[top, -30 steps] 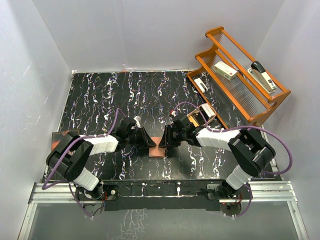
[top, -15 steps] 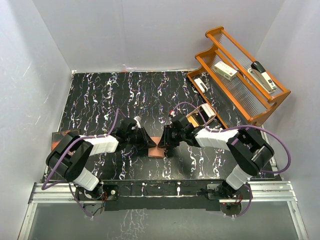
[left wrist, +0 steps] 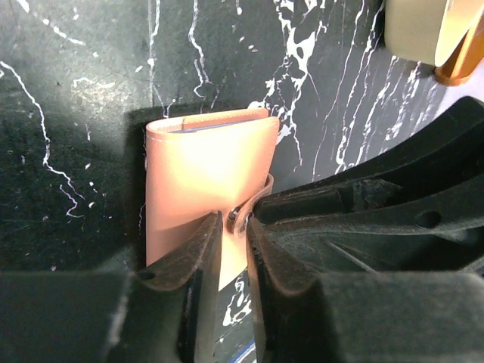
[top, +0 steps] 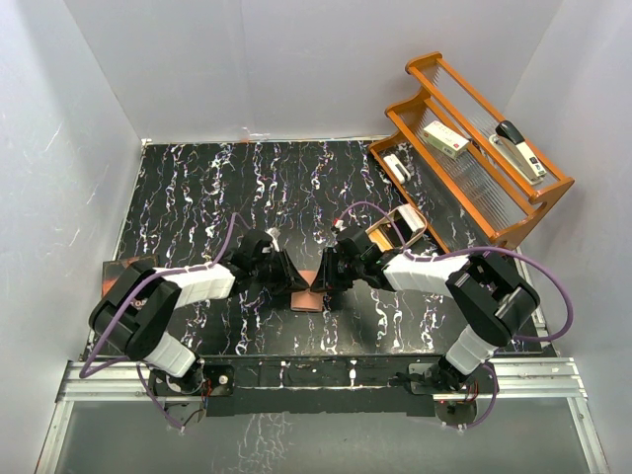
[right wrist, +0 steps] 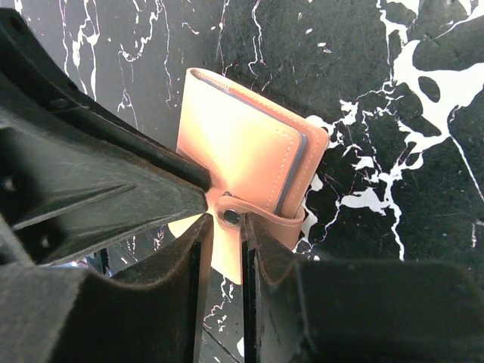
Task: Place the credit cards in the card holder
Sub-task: Close the card holder at the center of the board.
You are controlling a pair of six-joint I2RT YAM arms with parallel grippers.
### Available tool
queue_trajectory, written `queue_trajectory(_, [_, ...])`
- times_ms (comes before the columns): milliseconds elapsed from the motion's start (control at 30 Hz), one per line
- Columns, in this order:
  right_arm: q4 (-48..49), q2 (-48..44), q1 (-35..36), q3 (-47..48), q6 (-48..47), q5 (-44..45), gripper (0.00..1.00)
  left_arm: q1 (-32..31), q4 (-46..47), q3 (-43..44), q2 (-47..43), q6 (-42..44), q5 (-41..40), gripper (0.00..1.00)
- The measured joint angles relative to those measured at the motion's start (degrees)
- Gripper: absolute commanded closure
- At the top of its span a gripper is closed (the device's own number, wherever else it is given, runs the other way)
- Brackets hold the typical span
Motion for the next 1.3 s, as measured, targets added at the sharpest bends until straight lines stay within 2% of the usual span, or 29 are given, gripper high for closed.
queue_trajectory(67, [0.02, 0.0, 0.22, 0.0, -0.02, 0.42, 0.8, -0.24, -4.46, 2.21, -0.94, 1.62, -1.49, 0.74])
queue_trajectory(233, [0.02, 0.0, 0.31, 0.0, 0.0, 0.48, 0.8, -0.35, -13.09, 7.26, -4.66, 5.66, -5.29, 0.73])
queue_trajectory(533, [-0.39, 0.0, 0.33, 0.26, -0.02, 0.66, 0.8, -0.35, -20.94, 7.8, -4.74, 10.82, -7.82, 0.76])
queue_trajectory(767, [-0.44, 0.0, 0.37, 0.26, 0.02, 0.68, 0.8, -0.35, -20.2, 6.1, -3.72, 12.48, -7.45, 0.77])
queue_trajectory(933, [-0.44, 0.0, 0.37, 0.26, 0.2, 0.7, 0.8, -0.22, -18.62, 5.46, -2.1, 12.41, -6.47, 0.83])
queue_trajectory(1300, [-0.81, 0.33, 0.81, 1.03, 0.24, 1.05, 0.8, 0.13, -15.52, 3.78, -2.12, 10.84, -5.38, 0.84])
